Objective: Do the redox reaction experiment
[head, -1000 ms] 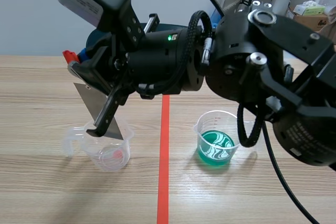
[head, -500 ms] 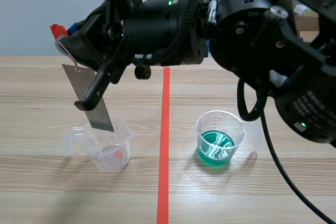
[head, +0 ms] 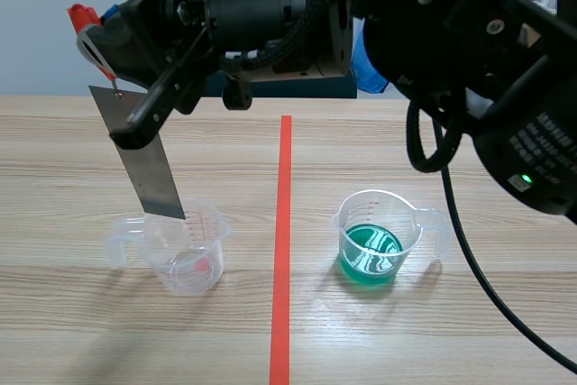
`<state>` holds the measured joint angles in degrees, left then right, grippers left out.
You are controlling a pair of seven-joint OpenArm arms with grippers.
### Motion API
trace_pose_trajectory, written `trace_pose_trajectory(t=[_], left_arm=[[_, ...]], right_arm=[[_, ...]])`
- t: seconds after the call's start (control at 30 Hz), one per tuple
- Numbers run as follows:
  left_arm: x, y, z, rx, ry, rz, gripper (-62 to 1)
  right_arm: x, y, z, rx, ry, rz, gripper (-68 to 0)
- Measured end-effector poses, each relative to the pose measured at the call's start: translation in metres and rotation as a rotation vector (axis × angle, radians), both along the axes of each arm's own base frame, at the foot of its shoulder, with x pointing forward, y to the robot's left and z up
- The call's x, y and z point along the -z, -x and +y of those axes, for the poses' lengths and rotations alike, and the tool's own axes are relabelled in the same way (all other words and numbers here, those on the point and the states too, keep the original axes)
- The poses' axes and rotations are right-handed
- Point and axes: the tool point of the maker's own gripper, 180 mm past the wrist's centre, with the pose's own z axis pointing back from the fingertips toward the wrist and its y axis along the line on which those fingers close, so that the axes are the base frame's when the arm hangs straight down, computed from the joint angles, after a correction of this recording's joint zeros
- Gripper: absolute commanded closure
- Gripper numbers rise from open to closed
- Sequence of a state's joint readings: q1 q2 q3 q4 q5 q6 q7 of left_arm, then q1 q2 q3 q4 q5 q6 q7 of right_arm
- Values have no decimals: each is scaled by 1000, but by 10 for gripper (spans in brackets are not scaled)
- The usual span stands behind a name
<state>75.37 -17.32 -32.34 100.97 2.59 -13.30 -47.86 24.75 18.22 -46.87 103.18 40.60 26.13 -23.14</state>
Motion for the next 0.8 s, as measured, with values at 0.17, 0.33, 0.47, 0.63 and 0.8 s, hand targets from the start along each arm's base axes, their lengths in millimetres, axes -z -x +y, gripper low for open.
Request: trace_pose_trajectory(t=[0.17,0.33,0.47,0.63,0.8], left_arm=[[0,0,0,0,0,0,-623],[0,0,0,0,0,0,-623],[0,0,0,0,0,0,-623],[0,0,0,0,0,0,-623],[0,0,0,0,0,0,-623]], right_arm=[[-6,1,-2,3,-2,-13,-6],[-8,2,-1,-1,-6,-19,-6],[-8,2,-1,-1,-6,-19,-6],[-8,2,-1,-1,-6,-19,-6],[-8,2,-1,-1,-6,-19,-6]])
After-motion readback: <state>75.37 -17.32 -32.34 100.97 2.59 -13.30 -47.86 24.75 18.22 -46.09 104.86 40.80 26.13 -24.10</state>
